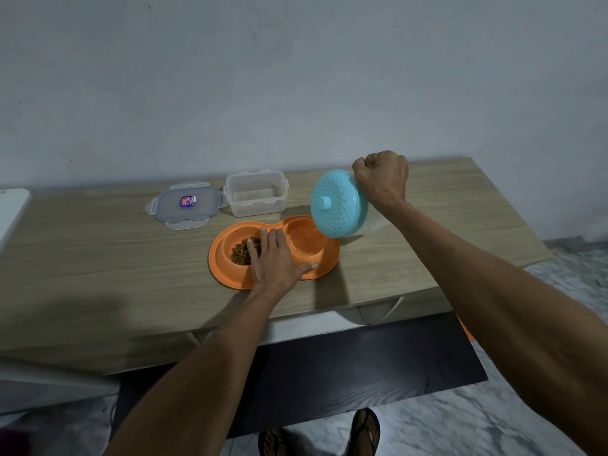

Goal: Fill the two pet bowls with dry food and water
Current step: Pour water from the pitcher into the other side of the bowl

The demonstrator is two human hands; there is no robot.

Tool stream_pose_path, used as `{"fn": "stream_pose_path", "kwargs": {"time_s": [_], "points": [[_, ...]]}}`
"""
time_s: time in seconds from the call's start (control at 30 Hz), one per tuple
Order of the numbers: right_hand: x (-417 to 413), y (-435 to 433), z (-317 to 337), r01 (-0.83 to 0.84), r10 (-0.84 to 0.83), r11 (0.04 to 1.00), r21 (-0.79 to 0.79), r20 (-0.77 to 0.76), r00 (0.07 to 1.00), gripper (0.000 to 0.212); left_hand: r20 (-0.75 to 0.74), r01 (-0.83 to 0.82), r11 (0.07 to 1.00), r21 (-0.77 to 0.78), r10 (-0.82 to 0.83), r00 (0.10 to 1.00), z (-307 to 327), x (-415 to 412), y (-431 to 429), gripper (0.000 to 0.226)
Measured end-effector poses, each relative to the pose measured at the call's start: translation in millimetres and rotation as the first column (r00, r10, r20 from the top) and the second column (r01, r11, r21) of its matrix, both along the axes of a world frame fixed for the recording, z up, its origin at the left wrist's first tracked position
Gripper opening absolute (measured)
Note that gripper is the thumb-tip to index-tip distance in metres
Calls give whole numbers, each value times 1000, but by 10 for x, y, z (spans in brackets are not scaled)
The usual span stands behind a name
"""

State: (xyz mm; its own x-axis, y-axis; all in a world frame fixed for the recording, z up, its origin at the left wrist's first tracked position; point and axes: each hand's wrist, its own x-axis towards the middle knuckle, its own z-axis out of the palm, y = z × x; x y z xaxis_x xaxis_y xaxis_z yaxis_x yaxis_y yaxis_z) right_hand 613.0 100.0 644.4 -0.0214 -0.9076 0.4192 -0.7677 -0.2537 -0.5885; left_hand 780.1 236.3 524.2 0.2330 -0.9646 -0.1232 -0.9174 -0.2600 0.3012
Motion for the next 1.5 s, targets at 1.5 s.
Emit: {"fn": "stream_pose_path", "kwargs": {"time_s": [1.5], "points": [[-129, -1052, -583, 52, -523, 812, 581, 685, 508, 30, 56, -3, 1000, -23, 4, 998, -63, 13, -5, 115]]}}
